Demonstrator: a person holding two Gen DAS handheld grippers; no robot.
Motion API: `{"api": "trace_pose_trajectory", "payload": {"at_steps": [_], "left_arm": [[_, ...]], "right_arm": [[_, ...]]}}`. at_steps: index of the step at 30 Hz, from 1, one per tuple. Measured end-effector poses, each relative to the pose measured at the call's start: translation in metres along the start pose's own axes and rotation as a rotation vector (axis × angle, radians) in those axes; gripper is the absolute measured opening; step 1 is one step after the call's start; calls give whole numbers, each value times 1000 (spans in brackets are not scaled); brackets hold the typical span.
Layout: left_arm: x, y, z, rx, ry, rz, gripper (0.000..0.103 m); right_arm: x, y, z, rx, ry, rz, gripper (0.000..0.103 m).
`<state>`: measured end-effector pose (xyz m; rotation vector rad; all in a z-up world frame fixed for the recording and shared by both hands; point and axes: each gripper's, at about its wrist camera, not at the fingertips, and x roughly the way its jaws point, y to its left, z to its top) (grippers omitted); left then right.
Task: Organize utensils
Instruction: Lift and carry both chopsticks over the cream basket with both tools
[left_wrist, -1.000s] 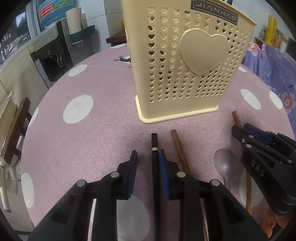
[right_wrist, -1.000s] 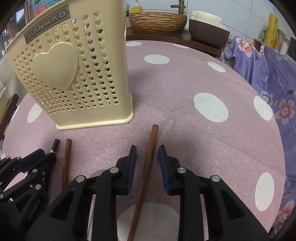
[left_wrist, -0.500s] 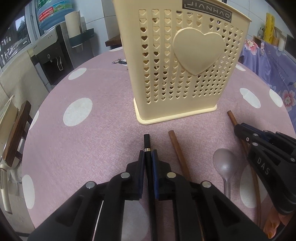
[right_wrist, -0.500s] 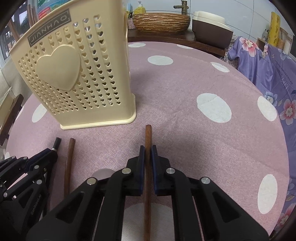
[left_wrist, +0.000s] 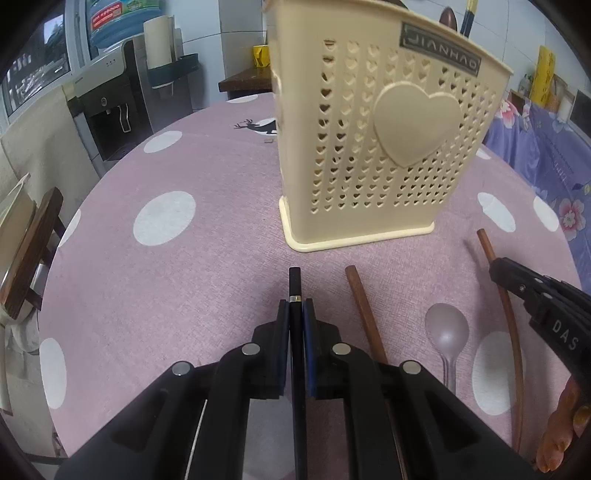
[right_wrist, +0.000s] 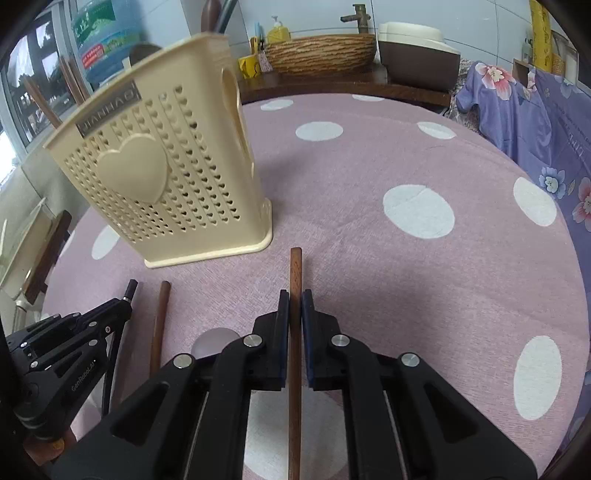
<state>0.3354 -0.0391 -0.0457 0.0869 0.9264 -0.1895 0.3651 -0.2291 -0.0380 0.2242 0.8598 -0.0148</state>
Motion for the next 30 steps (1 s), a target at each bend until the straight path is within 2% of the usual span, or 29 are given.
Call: {"api": "trace_pose_trajectory", "payload": {"at_steps": [8, 22, 30], "left_arm": [[-41, 14, 8, -50, -105, -51, 9], [-162, 33, 28, -86, -424, -89, 9], [-185, 39, 34, -107, -487, -94, 9]], "right_arm": [[-42, -5, 8, -1, -101, 72, 7], [-146, 0, 32, -79, -325, 190, 7], [-167, 15, 37, -126, -368, 199, 7]]}}
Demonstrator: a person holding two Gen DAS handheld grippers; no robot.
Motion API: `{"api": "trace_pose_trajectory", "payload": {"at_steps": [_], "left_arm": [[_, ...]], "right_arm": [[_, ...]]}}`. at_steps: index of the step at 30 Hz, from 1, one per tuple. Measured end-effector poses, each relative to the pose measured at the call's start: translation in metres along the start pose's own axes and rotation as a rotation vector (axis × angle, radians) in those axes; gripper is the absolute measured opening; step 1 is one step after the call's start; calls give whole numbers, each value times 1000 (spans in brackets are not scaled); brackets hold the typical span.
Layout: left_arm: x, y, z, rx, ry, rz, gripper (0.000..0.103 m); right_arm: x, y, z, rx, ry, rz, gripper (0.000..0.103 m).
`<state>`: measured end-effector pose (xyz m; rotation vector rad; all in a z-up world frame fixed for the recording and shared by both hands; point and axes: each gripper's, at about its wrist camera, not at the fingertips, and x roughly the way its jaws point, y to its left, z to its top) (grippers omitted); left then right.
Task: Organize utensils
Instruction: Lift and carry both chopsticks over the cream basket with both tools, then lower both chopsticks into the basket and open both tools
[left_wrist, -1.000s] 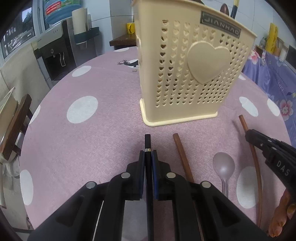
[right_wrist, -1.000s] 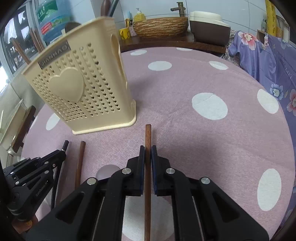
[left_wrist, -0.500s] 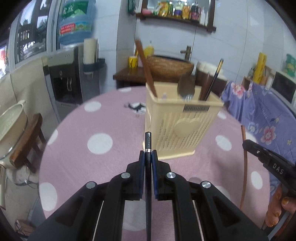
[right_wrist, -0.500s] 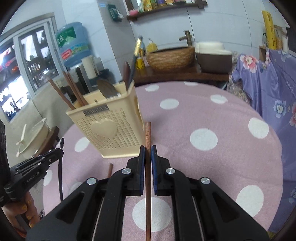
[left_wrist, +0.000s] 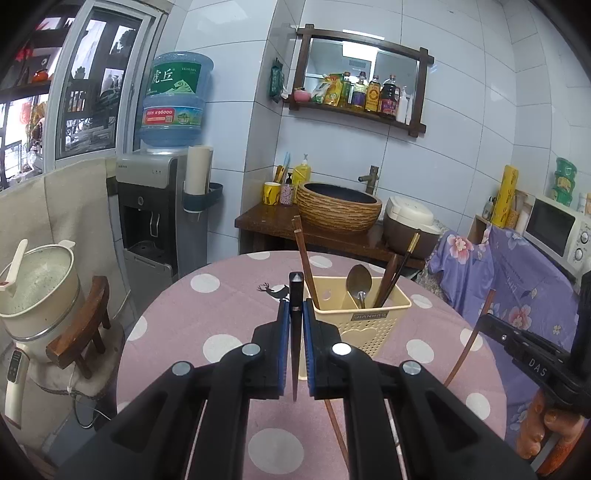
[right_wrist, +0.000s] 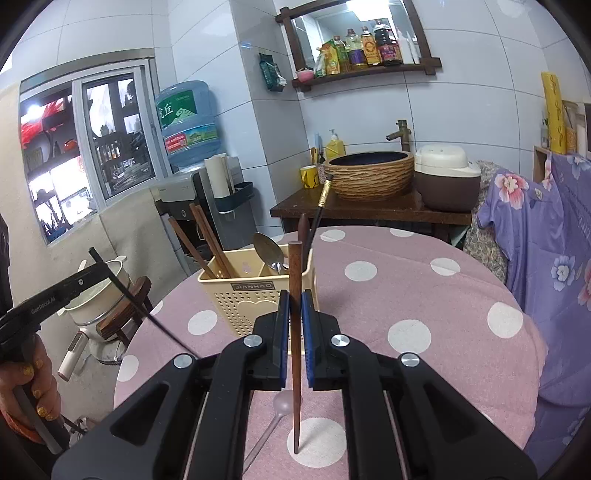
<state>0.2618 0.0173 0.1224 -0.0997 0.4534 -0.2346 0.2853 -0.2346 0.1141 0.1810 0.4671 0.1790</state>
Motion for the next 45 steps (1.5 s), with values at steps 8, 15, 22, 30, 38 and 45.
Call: {"api": "trace_pose_trajectory", "payload": {"at_steps": [8, 15, 22, 30, 38, 45], "left_arm": [[-7, 2, 5, -2, -16, -3, 9], [-8, 5, 19, -18, 0, -55, 9], [-17, -7, 64, -2, -37, -117, 9], [-10, -25, 134, -18, -121, -129, 9], [33, -36, 142, -34, -126, -89, 9], [79, -36, 89, -44, -32, -55, 9]], "right_arm": [[1, 7, 8, -22, -3, 8, 7], [3, 11, 23, -26, 11, 37, 7], [-6, 27, 76, -61, -32, 80, 7], [-13, 46, 156, -85, -156, 35, 7], [31, 43, 166, -75, -167, -31, 7], [81, 29, 117, -55, -85, -74, 8]]}}
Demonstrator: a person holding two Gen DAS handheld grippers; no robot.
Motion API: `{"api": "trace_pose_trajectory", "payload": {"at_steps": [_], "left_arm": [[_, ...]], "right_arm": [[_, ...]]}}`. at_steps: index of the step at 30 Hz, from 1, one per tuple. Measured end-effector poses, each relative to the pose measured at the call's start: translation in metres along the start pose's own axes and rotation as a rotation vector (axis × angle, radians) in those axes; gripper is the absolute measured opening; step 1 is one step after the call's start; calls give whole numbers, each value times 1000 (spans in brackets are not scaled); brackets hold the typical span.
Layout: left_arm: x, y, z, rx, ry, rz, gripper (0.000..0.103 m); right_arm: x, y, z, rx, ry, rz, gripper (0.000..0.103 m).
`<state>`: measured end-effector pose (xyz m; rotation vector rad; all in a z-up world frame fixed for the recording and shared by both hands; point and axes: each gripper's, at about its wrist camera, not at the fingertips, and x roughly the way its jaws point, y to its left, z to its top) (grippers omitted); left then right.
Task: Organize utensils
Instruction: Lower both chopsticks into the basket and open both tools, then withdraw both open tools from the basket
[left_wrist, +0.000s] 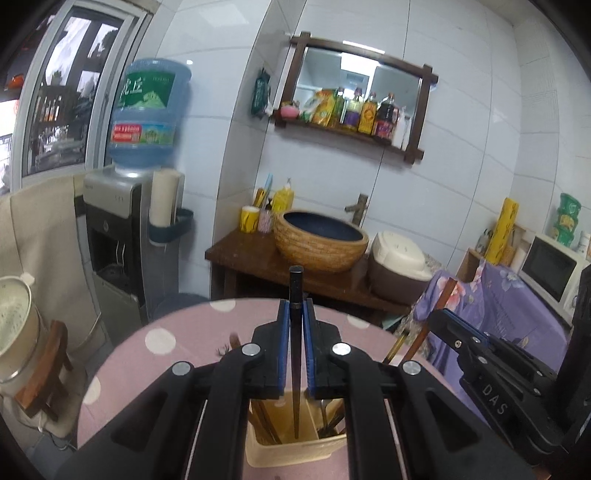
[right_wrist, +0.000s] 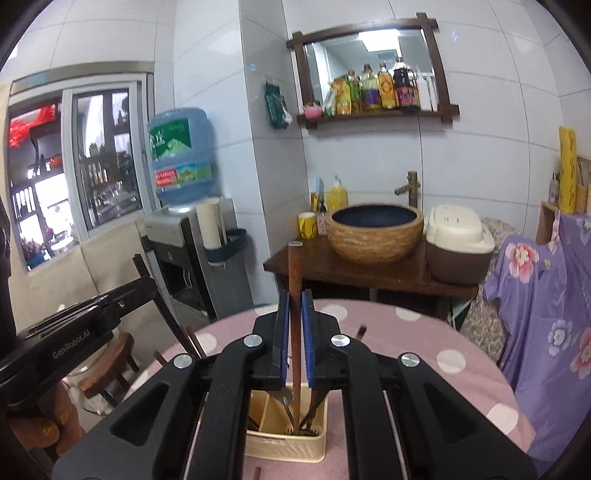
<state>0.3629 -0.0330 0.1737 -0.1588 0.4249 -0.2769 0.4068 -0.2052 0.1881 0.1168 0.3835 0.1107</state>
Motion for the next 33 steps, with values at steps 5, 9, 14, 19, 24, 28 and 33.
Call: {"api": "trace_pose_trajectory", "payload": {"at_steps": [5, 9, 14, 19, 24, 28, 33], "left_arm": [[14, -2, -28, 27, 42, 16, 9], [24, 0, -43, 34, 79, 19, 9], [27, 7, -52, 23, 92, 29, 9], [1, 9, -57, 30, 62, 12, 18], [-42, 20, -83, 26, -22, 19, 93], [-52, 27, -115, 52, 8, 70, 98], [-55, 31, -155, 107, 39, 165, 98]], "right_arm": [[16, -1, -28, -13, 37, -18, 8], [19, -3, -38, -15, 44, -16, 8], [22, -9, -45, 2, 57, -1, 8], [1, -12, -51, -4, 3, -5, 27], [-34, -11, -79, -10, -36, -62, 83], [-46, -2, -113, -52, -13, -90, 98], [-47, 5, -159, -77, 94, -54, 98]]}}
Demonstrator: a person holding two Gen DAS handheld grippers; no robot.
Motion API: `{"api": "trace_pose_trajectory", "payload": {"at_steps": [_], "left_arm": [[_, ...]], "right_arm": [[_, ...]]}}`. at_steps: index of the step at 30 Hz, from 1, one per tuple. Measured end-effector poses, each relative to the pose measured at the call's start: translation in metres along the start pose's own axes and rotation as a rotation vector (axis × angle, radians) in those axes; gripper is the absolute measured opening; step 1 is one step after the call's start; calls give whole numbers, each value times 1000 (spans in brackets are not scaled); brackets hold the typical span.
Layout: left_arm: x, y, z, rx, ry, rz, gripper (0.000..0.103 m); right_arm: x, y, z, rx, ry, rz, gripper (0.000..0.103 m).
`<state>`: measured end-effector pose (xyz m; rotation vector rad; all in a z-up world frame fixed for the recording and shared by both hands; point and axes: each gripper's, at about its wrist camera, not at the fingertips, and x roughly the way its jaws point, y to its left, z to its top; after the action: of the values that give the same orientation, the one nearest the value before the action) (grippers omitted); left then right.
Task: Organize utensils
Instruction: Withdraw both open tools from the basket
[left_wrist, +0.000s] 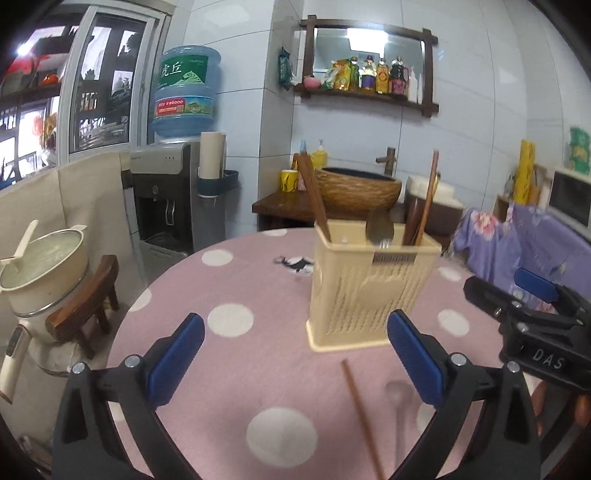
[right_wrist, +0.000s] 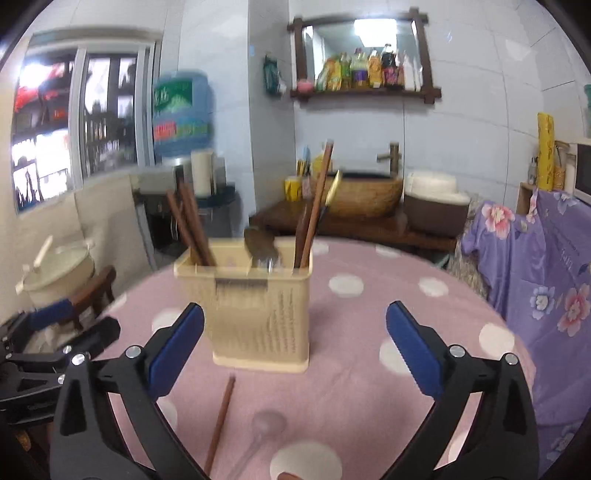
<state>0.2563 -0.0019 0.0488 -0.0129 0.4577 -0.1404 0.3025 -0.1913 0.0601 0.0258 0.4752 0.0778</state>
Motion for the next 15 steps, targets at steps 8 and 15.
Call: {"api": "trace_pose_trajectory", "payload": {"at_steps": [8, 15], "left_arm": [[1, 23, -43, 1, 77, 56, 98], [-8, 43, -58, 2, 125, 122, 98]], "right_arm": [[12, -4, -51, 41, 139, -121, 98], [30, -9, -77, 72, 291, -141, 98]]}}
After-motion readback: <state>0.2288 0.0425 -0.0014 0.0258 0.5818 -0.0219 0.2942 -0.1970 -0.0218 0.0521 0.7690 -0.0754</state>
